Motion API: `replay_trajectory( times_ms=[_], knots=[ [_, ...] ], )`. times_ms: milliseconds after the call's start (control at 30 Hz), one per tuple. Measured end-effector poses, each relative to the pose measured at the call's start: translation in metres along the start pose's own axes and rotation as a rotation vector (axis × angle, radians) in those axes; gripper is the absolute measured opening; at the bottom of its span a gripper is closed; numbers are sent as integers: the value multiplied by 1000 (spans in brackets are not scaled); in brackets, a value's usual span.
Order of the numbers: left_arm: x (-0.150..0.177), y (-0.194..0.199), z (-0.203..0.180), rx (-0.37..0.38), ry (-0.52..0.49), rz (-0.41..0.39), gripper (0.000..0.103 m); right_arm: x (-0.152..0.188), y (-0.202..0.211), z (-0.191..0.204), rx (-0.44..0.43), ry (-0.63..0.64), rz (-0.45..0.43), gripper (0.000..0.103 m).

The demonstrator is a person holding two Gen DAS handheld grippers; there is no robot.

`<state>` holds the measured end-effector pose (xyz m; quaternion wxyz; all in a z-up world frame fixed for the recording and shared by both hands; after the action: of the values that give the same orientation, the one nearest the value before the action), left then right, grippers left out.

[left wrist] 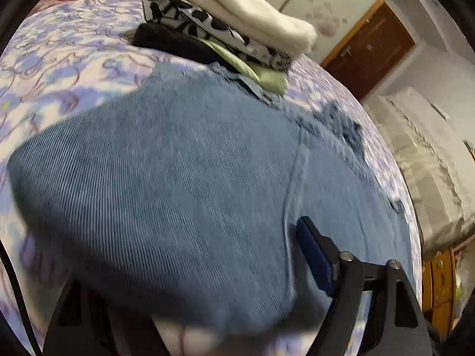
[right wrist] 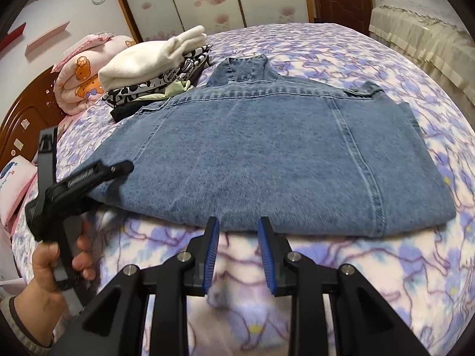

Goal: Fold large clothes

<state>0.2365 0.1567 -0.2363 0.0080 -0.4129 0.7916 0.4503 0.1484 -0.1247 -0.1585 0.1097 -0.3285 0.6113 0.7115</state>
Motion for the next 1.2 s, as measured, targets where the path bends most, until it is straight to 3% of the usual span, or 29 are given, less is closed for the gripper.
replay_trajectory(
  times_ms=[133, 233, 333, 433, 467, 567, 700, 800, 1000, 1100, 1167, 1200],
  knots=[
    [-15, 7, -5, -40, 16, -62, 27, -22, -10, -2, 25, 23, -36, 27],
    [-15, 22, -21, -71, -54, -118, 18, -43, -24, 1, 57, 68, -57, 27],
    [-11, 41, -48, -95, -162, -189, 15, -59, -48, 6, 51, 109, -33, 27],
    [-7, 62, -78, -61, -246, -229, 12, -54, -85, 11, 23, 127, 92, 26],
    [-5, 66, -91, -52, -274, -227, 12, -53, -88, 11, 21, 123, 90, 26],
    [6, 75, -133, -46, -391, -265, 12, -49, -85, -1, -52, 41, 85, 27],
    [27, 81, -194, 27, -507, -258, 12, -38, -64, -27, -180, -90, 80, 26],
    [58, 74, -249, 78, -594, -225, 12, -21, -29, -62, -140, -171, 36, 26],
    [143, 24, -318, 156, -739, -145, 12, 29, 45, -159, 73, -331, -15, 26],
    [198, -35, -325, 54, -848, -27, 15, 53, 58, -192, 169, -344, 34, 26],
    [227, -79, -315, -74, -901, 99, 23, 65, 62, -204, 176, -362, 58, 26],
    [234, -87, -311, -104, -926, 97, 30, 69, 64, -208, 178, -367, 65, 26]
  ],
)
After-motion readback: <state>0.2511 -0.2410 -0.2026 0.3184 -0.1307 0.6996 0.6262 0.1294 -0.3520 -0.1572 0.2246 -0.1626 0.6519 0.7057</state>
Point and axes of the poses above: each gripper's, at about its wrist camera, not at the fingertips, and y roughly against the way its jaws point, z to its left, x to its underside, the point moved 3 cm from there along -y, roughly the way its jaws point, and after that the axes turned 13 degrees about y, right-handed, at the moved point
